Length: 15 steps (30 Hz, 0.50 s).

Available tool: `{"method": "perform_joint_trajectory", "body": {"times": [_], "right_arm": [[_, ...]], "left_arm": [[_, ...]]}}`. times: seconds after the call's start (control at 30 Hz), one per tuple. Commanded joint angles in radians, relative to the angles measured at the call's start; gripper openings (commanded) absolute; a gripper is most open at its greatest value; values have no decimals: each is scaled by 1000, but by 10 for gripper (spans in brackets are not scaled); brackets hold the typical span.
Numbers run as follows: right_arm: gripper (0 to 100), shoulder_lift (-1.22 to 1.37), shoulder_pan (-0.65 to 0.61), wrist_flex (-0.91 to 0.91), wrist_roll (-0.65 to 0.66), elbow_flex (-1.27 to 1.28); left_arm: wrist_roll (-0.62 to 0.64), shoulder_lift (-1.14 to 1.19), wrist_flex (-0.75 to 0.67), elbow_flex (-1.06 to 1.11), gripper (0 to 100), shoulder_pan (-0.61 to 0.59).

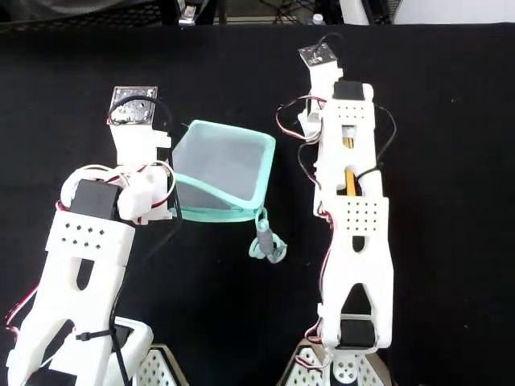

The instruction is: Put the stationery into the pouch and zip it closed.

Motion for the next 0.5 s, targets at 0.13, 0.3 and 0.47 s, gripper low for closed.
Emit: {"method": "perform_joint_trajectory", "body": {"times": [0.13, 0.3, 0.47], "right_arm": [[21, -5, -26, 89, 61, -81], [12, -10, -8, 219, 25, -314], [12, -22, -5, 362, 17, -492]], "left_arm": [[11, 6, -8, 12, 30, -19], [9, 11, -8, 12, 30, -19], [8, 12, -9, 12, 30, -19]]}}
